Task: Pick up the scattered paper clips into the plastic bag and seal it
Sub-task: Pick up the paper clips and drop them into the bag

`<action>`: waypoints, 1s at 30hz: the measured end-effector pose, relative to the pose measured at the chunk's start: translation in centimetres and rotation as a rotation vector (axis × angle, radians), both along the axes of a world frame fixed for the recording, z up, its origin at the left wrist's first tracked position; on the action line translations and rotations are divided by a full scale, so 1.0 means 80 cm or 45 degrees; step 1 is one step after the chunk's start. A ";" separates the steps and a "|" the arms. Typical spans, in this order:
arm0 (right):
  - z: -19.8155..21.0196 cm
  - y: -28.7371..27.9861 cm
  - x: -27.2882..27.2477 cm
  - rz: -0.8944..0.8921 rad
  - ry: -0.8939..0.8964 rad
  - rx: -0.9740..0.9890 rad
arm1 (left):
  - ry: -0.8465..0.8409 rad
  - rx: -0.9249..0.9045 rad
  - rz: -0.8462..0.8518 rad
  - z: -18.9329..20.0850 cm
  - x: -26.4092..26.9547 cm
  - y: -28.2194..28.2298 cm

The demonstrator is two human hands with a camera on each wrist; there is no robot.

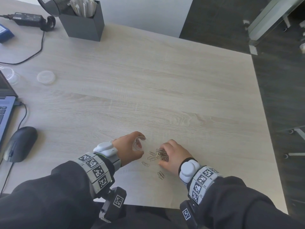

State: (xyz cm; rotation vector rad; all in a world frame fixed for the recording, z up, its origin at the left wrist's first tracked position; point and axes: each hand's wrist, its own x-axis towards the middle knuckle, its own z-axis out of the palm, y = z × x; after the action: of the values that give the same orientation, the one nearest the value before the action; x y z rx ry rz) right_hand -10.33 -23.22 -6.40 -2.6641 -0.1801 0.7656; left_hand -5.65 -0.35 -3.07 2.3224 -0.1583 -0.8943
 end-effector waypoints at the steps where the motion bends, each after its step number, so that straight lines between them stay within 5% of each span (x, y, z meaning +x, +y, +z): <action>1: 0.001 -0.001 0.001 0.007 0.010 -0.007 | 0.000 0.002 -0.001 0.000 0.000 0.000; 30: 0.017 0.001 0.011 -0.121 0.159 0.029 | -0.001 0.059 -0.025 -0.003 -0.010 -0.003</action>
State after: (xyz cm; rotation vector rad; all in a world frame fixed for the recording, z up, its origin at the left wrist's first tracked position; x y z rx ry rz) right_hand -9.48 -23.15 -5.02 -2.5733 -0.0298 0.8898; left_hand -6.41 -0.56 -3.34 2.3677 -0.1625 -0.9158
